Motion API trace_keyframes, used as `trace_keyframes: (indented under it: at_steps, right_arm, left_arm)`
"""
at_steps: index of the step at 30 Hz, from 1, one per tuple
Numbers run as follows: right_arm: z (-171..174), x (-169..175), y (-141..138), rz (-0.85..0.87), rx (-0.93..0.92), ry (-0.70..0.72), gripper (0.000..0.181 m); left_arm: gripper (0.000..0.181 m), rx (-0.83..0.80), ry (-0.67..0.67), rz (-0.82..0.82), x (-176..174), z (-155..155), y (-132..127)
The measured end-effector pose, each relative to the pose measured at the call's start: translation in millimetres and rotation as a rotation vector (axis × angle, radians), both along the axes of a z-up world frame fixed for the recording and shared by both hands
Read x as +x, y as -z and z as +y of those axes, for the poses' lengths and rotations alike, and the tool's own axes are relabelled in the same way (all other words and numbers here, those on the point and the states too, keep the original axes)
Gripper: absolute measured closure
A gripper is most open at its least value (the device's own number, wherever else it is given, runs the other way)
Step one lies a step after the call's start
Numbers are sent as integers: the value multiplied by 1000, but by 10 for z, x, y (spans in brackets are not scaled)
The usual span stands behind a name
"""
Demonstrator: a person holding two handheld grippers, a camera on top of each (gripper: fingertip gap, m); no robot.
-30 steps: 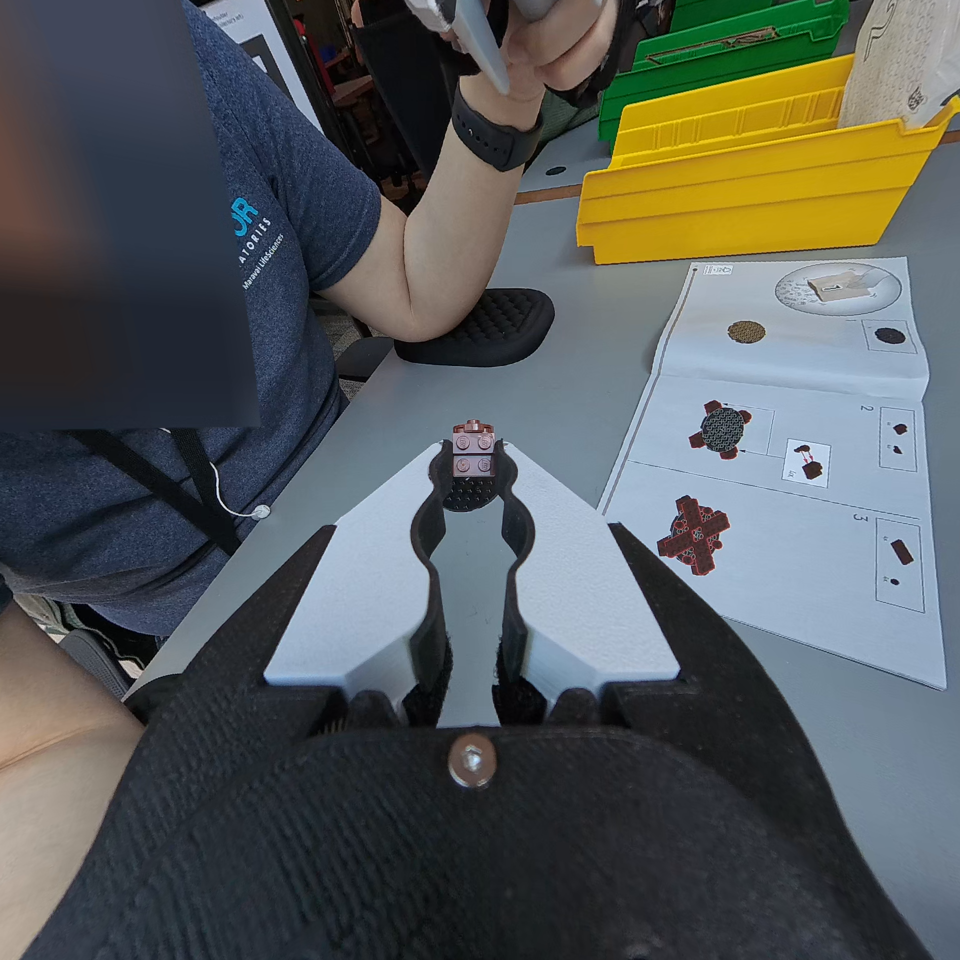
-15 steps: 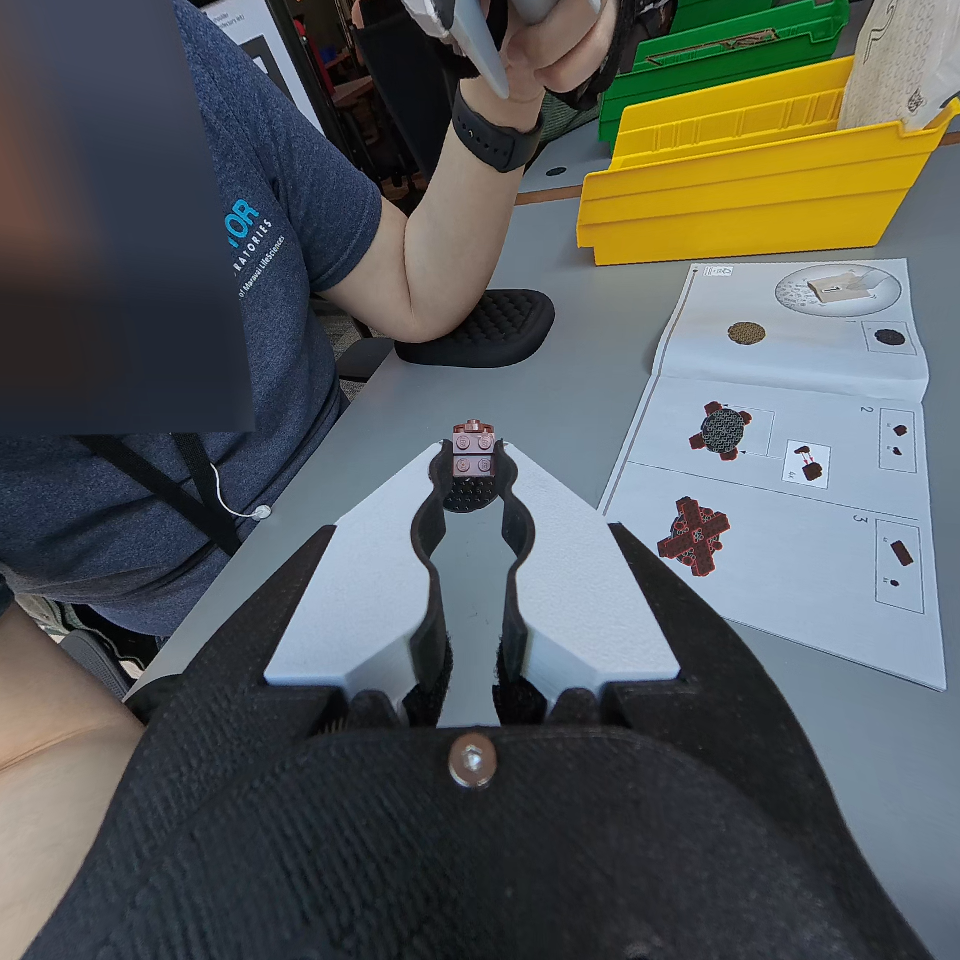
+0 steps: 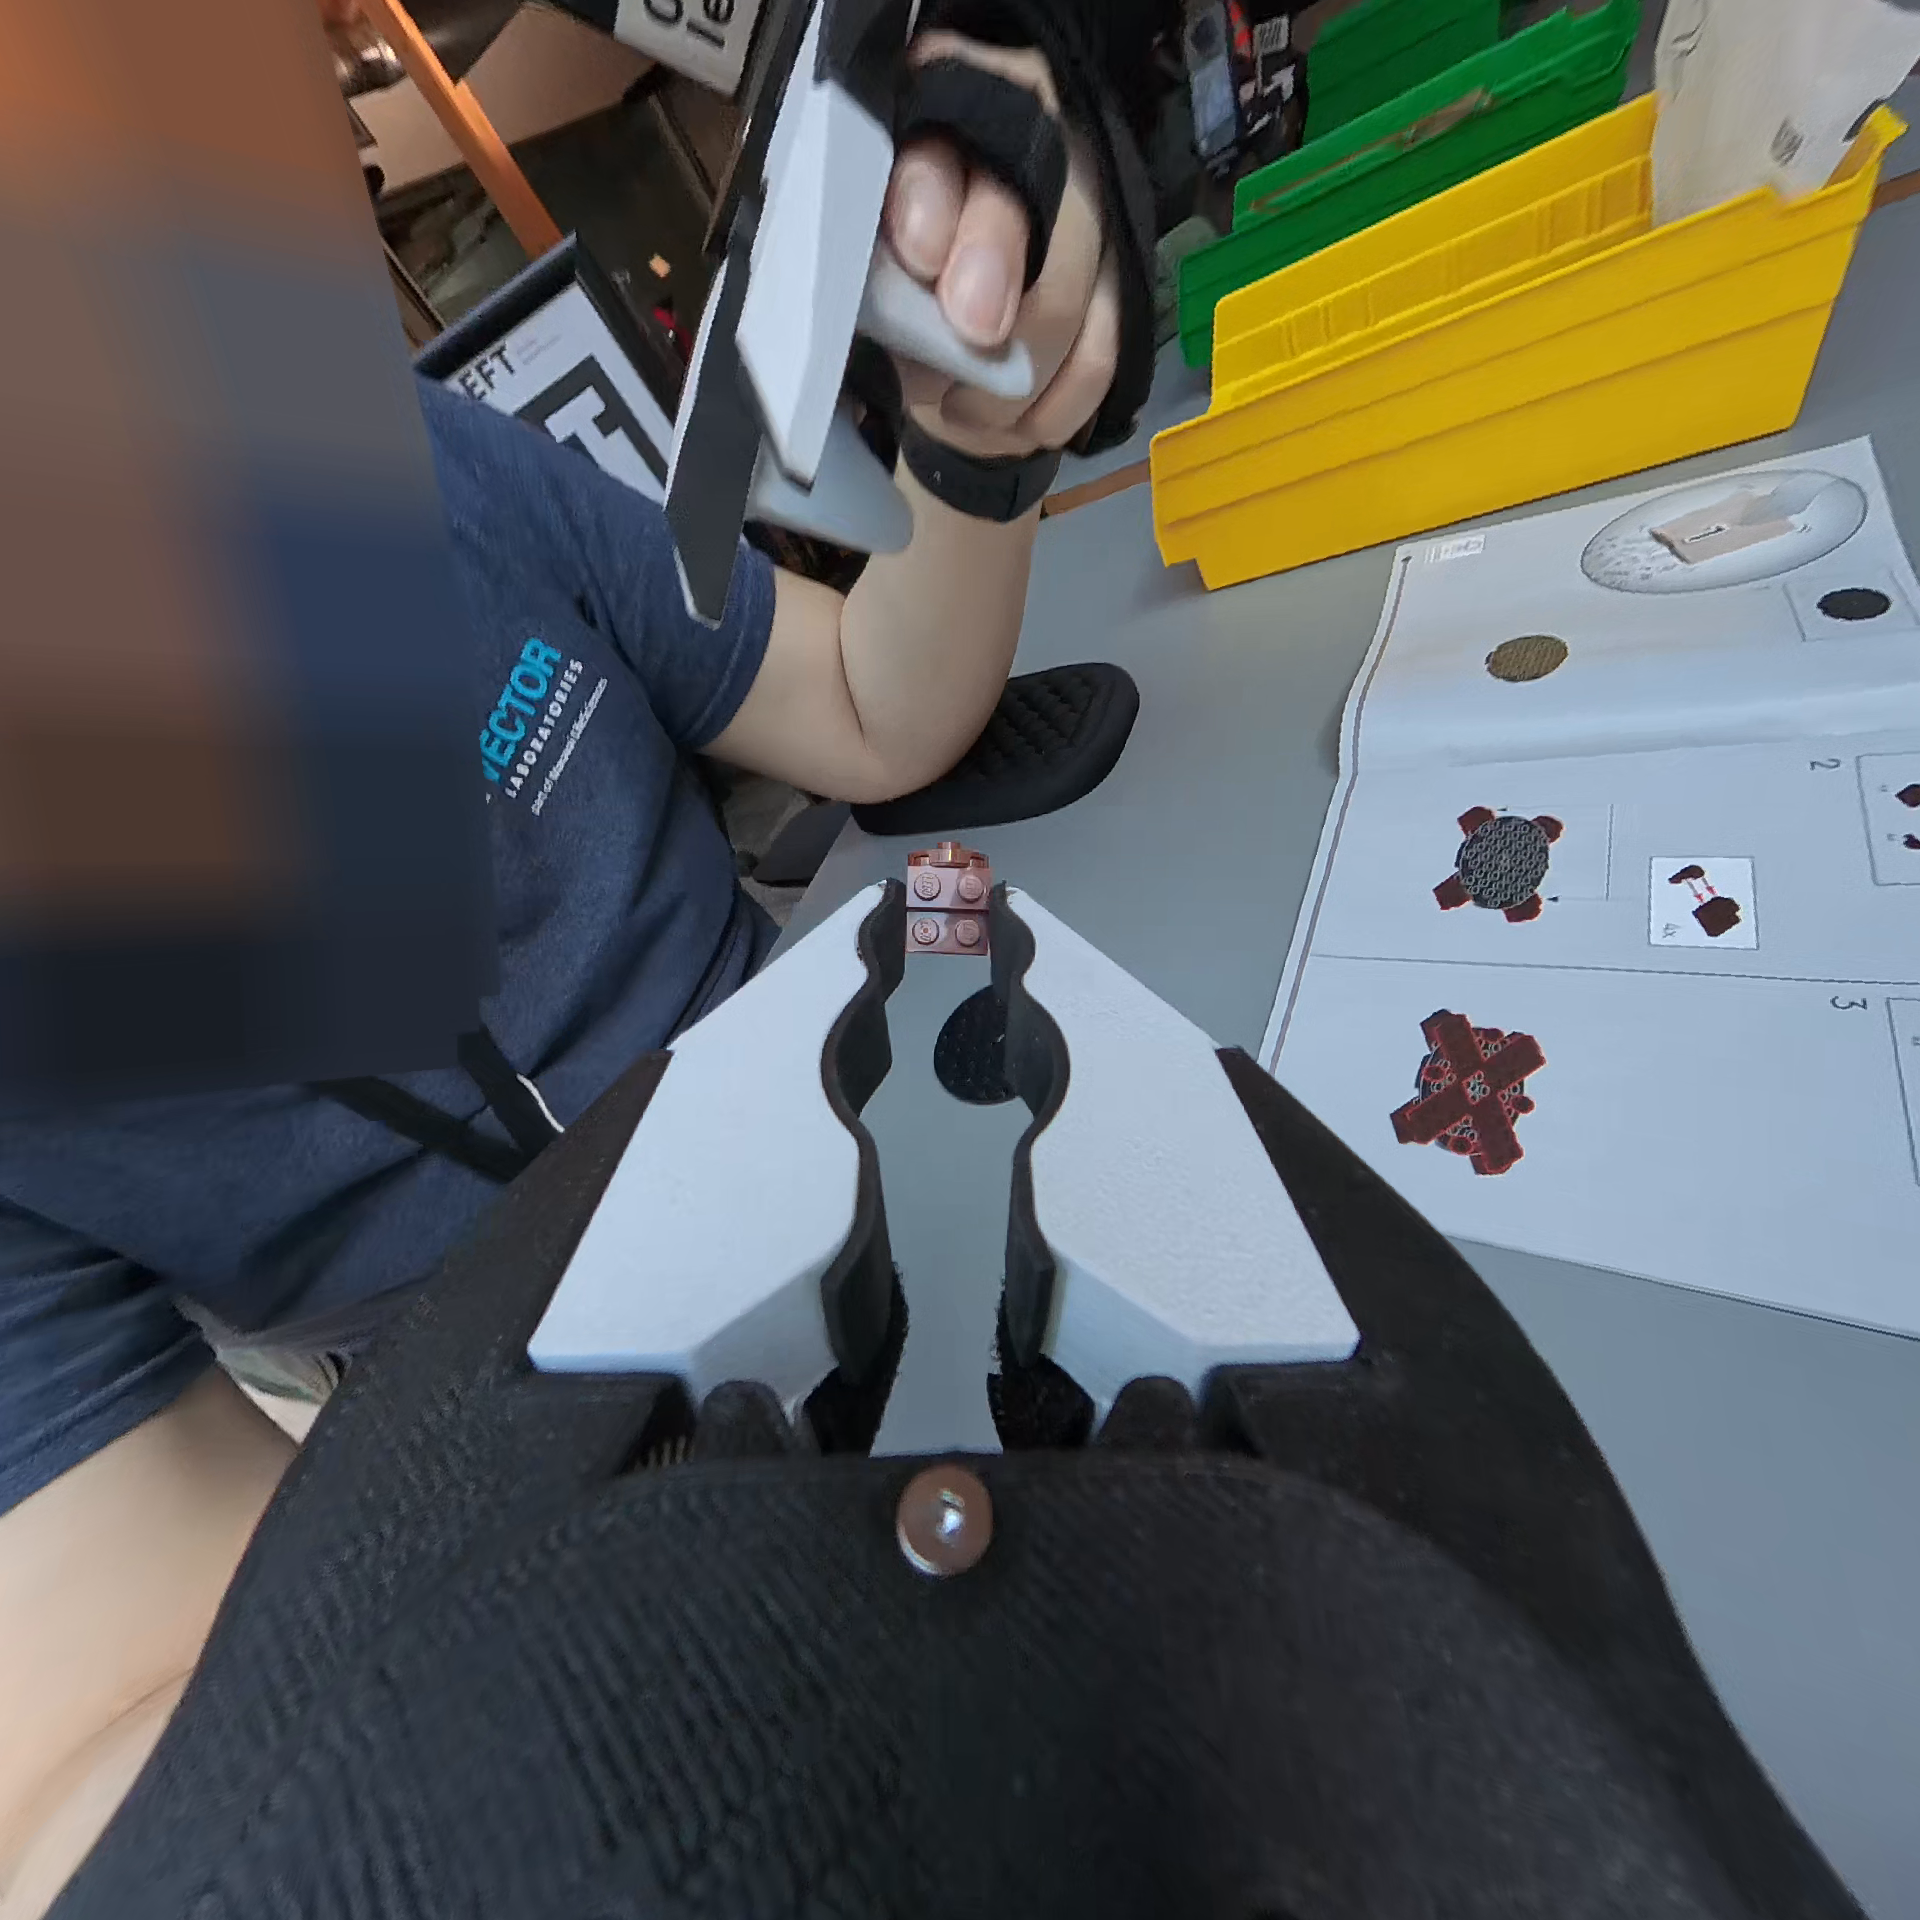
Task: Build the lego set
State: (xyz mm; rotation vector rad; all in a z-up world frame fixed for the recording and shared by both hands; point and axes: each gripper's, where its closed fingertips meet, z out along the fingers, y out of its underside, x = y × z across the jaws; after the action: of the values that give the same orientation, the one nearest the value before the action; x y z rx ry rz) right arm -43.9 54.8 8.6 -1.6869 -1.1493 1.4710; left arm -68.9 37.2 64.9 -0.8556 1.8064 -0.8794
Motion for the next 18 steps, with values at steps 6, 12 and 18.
trace_keyframes:
  at_steps: [6,12,18]
  right_arm:
    - [94,-104,-474,148,-38,89,166]
    - [-7,-179,-1120,467,-155,206,167]
    - [-273,-415,-1225,596,-217,271,167]
  left_arm:
    - [138,101,-74,-94,168,-65,-138]
    - [125,298,-350,-287,135,-30,-490]
    - [136,416,-538,-508,-66,-203,-696]
